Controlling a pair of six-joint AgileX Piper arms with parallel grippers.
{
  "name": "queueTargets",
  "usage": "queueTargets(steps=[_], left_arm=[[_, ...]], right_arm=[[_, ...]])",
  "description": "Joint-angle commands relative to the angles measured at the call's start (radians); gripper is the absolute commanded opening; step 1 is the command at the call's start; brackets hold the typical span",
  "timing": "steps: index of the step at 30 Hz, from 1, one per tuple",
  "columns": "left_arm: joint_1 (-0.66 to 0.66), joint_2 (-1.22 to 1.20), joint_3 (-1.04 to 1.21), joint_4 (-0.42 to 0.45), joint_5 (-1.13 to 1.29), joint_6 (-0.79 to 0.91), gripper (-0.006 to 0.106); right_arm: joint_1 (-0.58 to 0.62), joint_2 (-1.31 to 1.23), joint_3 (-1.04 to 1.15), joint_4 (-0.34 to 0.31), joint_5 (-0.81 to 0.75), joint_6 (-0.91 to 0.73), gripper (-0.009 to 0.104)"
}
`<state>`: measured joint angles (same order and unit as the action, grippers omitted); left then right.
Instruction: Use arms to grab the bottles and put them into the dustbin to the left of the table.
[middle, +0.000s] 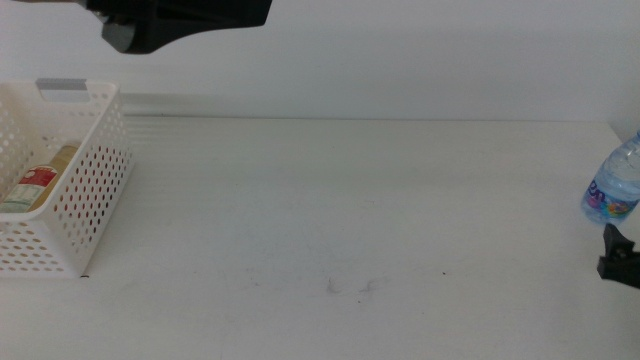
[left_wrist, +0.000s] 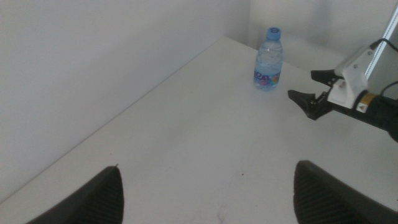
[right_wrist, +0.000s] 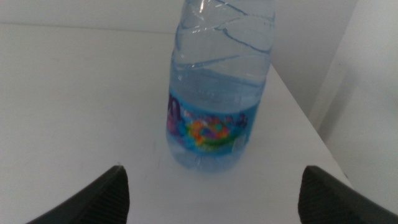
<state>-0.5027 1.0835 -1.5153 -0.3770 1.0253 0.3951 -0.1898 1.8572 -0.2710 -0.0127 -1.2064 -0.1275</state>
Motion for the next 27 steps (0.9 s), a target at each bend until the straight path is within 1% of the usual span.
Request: queueTargets(steps=[1,8,14,16,17,18,19,21,22,23,25,27], left_arm=[[-0.006,-0.002,0.003,0.003,-0.016,0.001,0.094],[-0.006,-0.002,0.003,0.003,-0.016,0.001,0.094],[-0.006,-0.002,0.003,0.003,-0.016,0.001,0.094],[-0.006,-0.002,0.003,0.003,-0.016,0.001,0.094],[-0.006,-0.002,0.003,0.002,-0.018,0.001,0.094],[-0.006,-0.002,0.003,0.002,-0.018,0.001,0.094],[-0.006,-0.002,0.003,0.002,-0.018,0.001,0.094],[-0.006,-0.002,0.003,0.002,-0.020,0.001,0.094],[-0.006,-0.002,0.003,0.002,-0.020,0.001,0.094],[-0.006,-0.002,0.003,0.002,-0.020,0.001,0.094],[-0.006,-0.002,0.003,0.002,-0.020,0.001,0.094],[-0.006,-0.002,0.003,0.002,-0.020,0.001,0.094]], right_arm=[[-0.007,0.051,-0.054,0.013,-0.015,-0.004,0.090],[-0.007,0.190,-0.225,0.023,-0.015,-0.004,0.090],[-0.007,0.259,-0.345,0.023,-0.015,-0.004,0.090],[-0.007,0.268,-0.372,0.024,-0.015,-0.004,0.089],[-0.007,0.272,-0.384,0.024,-0.015,-0.004,0.085],[-0.007,0.272,-0.393,0.024,-0.015,-0.004,0.079],[-0.006,0.272,-0.401,0.024,-0.015,-0.004,0.066],[0.000,0.272,-0.410,0.019,-0.015,-0.004,0.025],[0.012,0.270,-0.410,0.013,-0.015,-0.004,-0.004],[0.032,0.260,-0.410,0.019,-0.015,0.018,0.000],[0.091,0.232,-0.410,0.013,-0.015,0.041,-0.002],[0.186,0.199,-0.429,0.013,-0.015,0.041,-0.003]])
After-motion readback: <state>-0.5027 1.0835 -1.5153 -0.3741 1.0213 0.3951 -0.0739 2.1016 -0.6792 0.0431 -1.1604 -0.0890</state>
